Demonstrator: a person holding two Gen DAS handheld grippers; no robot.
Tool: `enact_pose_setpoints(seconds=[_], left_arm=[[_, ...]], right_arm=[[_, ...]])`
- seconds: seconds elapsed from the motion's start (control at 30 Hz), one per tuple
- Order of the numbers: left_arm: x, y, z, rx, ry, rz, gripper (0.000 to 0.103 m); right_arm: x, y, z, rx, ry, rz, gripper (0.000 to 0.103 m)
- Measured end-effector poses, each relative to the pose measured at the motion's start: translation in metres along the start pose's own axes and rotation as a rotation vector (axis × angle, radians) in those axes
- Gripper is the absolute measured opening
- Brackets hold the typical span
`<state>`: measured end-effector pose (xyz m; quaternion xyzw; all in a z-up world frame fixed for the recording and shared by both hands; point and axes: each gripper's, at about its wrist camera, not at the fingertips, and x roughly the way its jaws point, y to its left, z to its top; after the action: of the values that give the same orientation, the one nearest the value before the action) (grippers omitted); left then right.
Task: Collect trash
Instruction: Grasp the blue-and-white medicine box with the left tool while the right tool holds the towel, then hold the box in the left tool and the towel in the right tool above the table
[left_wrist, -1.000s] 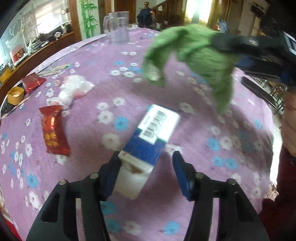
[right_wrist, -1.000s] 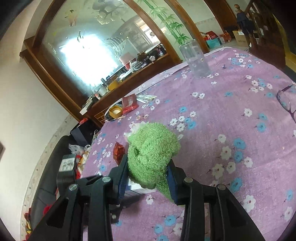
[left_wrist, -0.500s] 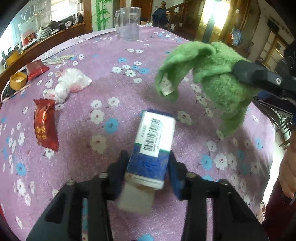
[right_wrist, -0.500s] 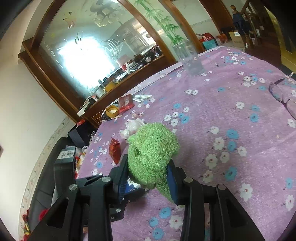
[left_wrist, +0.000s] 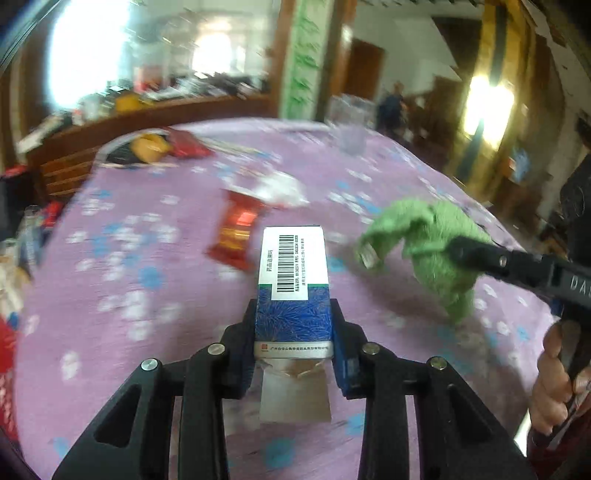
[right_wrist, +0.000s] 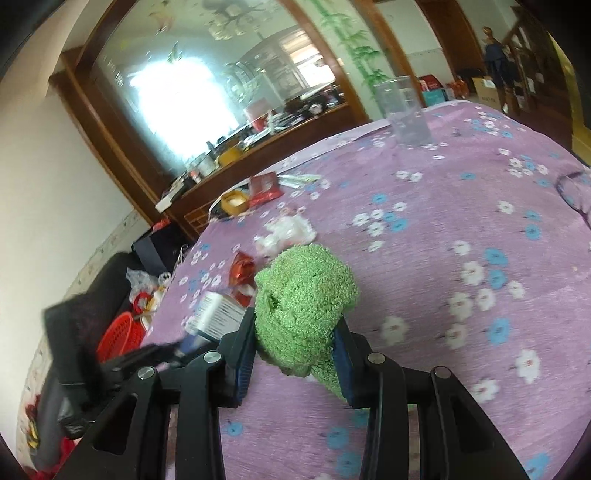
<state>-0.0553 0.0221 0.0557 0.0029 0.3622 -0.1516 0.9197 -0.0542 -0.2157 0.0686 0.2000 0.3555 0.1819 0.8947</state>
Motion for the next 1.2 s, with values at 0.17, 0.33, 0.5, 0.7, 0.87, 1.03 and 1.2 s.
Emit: enact_pose_setpoints(seconds=[0.17, 0.33, 0.5, 0.7, 0.87, 1.03, 1.2], left_arm=[[-0.018, 0.021, -0.018, -0.026, -0.08, 0.137, 0.033], [-0.028, 0.032, -0.024, -0.062, -0.121, 0.171, 0.033], [-0.029, 0.033, -0.026, -0.068, -0.125, 0.198, 0.033], [-0.029, 0.03, -0.033, -0.065, -0.114, 0.222, 0.033], [-0.031, 0.034, -0.034, -0.083, -0.116, 0.223, 0.033], [-0.033, 0.034, -0.035, -0.086, -0.122, 0.236, 0.033], [-0.034, 0.032, -0.035, -0.089, -0.128, 0.247, 0.033]], right_arm=[[0.022, 0.038, -0.018, -0.09, -0.002, 0.013, 0.041], [0.034, 0.068, -0.031, -0.173, -0.022, 0.013, 0.041], [0.045, 0.079, -0.04, -0.2, -0.019, 0.012, 0.041], [0.052, 0.079, -0.044, -0.208, -0.017, -0.003, 0.041], [0.055, 0.078, -0.046, -0.205, -0.01, 0.004, 0.041], [0.056, 0.073, -0.046, -0.185, -0.004, 0.025, 0.041], [0.056, 0.074, -0.046, -0.189, -0.003, 0.043, 0.041]])
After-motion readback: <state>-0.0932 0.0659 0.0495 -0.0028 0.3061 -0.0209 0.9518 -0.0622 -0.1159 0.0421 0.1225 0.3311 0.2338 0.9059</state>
